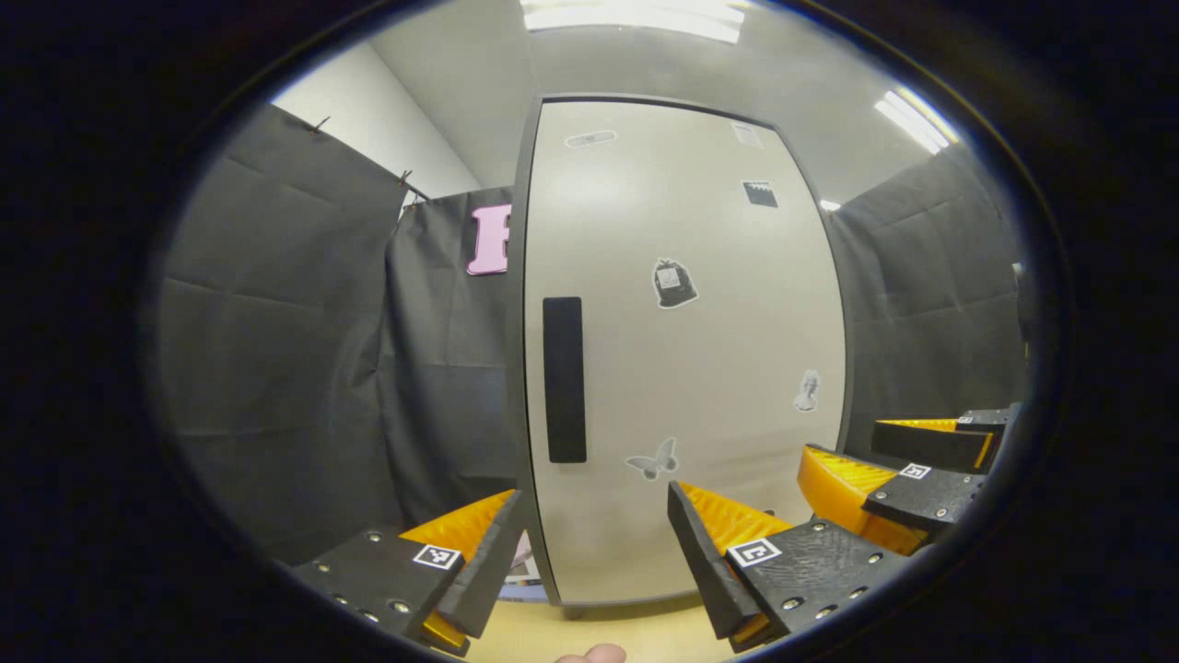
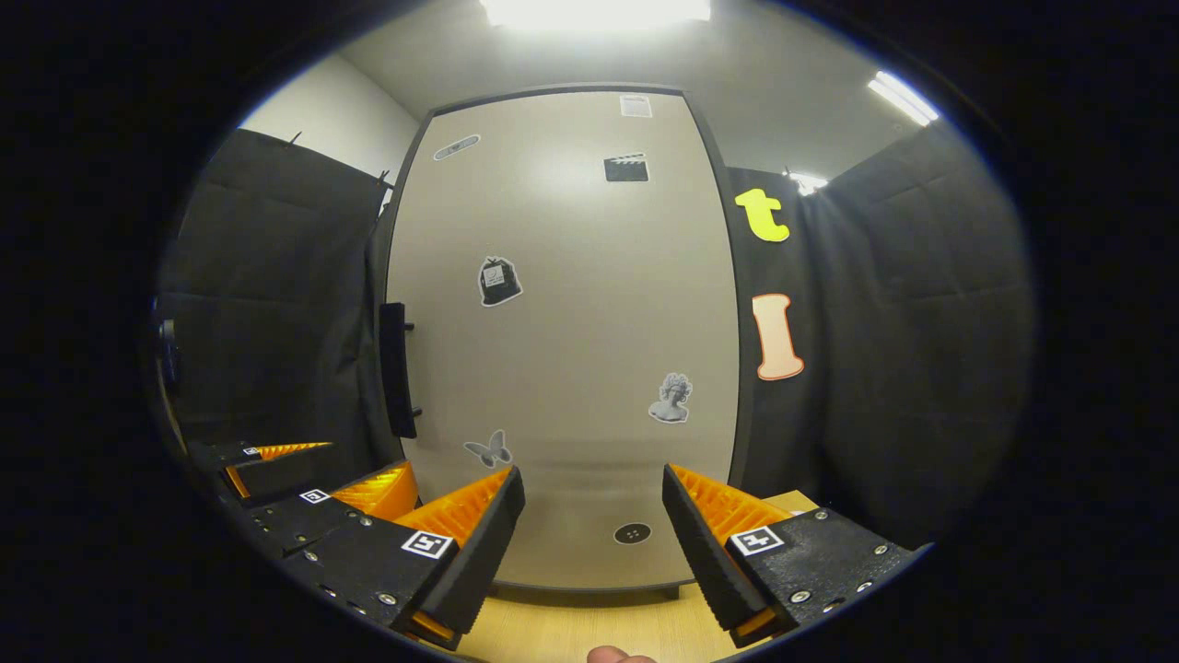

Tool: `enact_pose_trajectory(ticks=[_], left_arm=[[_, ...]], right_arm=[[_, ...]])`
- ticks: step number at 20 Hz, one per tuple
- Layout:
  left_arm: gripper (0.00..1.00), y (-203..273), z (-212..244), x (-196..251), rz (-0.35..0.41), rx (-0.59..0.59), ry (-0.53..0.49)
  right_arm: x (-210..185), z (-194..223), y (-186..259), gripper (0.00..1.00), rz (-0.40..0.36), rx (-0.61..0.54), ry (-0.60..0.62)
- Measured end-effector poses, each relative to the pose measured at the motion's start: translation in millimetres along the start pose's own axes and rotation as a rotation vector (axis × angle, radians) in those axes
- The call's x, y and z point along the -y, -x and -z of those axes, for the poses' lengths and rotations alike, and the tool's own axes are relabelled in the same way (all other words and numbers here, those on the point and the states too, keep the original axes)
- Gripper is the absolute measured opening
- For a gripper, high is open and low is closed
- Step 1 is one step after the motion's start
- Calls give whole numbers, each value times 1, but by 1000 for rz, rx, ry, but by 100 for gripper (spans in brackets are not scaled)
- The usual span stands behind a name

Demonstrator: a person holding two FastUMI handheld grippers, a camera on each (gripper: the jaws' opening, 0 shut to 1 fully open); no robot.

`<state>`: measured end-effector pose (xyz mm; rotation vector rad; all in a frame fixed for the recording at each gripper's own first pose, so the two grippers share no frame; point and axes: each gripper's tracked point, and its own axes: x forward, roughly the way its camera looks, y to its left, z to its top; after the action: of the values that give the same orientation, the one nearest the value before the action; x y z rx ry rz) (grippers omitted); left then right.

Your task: Open the cabinet door with the right hand, grasp the bottle in the cabinet with the left hand and place it on the coaster, then close the cabinet door with the right hand.

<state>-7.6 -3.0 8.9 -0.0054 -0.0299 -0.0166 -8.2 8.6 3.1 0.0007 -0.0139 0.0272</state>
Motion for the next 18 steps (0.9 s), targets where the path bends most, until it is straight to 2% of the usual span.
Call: enact_pose_trajectory(ticks=[4,5,6,7,8,18], left_arm=[[89,-1,0,3,7,2,-2],[93,-1,0,4,8,3,-1],[89,-1,0,5,9,2,0],[93,-1,1,4,6,0,-1],[89,0,0,3,6,0,0],[89,17,3,-12,-20,-17,-9]], right_arm=[[2,1,-1,93,1,-7,1],[3,1,-1,93,3,-7,-2],[5,0,-1,93,6,-6,-3],[6,0,-1,93,9,-4,-3],[7,-1,-2,93,10,-2,-5],[8,-10,-6,93,-9,16,-13]])
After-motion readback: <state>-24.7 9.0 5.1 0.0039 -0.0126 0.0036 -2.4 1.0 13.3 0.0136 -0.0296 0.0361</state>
